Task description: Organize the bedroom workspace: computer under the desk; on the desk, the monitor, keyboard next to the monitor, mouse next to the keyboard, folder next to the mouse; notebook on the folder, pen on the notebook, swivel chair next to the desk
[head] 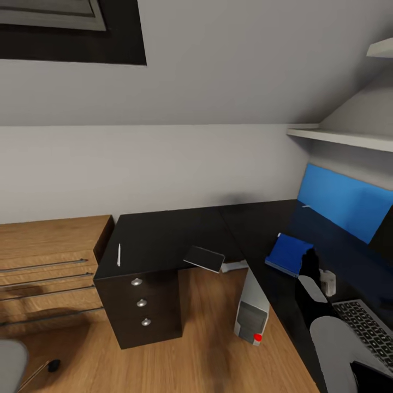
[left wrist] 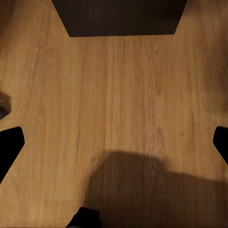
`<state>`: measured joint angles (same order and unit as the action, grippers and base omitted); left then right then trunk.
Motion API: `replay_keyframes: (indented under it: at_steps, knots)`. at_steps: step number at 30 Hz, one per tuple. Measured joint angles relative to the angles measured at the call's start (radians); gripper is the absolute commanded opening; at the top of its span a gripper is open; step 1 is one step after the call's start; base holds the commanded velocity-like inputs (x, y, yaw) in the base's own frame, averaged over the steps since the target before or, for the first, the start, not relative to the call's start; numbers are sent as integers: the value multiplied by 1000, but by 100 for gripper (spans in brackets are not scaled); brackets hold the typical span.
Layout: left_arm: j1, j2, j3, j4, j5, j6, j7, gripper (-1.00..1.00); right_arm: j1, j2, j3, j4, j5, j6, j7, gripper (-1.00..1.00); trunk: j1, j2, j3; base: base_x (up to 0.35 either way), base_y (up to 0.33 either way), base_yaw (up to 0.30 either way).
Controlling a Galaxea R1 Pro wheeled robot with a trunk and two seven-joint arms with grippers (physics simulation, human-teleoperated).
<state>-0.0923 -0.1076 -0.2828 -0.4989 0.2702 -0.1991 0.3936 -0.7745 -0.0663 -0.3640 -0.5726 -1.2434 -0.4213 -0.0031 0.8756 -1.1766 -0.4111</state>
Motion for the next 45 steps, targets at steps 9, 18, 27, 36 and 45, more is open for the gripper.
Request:
replay_keyframes:
  at_steps: [9, 18, 27, 36, 45]
  knots:
    - [0, 1, 0, 0, 0, 0, -1, 100, 57, 69, 109, -118, 29, 36, -6, 100, -12, 21, 9, 0, 0, 0]
    - [0, 1, 1, 0, 0, 0, -4, 100, 66, 98, 219, -95, 35, 356, -30, 100, -12, 21, 9, 0, 0, 0]
    - [0, -12, 0, -14, -1, -1, -4, 100, 66, 100, 233, -17, 24, 753, -28, 100, -12, 21, 9, 0, 0, 0]
    - [0, -32, 2, -28, -1, 0, -3, 100, 66, 112, 232, -28, 4, 818, -5, 100, 7, -13, -6, 0, 0, 0]
    - [0, -19, 17, -78, 3, 6, -5, 100, 67, 128, 227, -44, -27, 834, 63, 100, 42, -76, -34, 0, 0, 0]
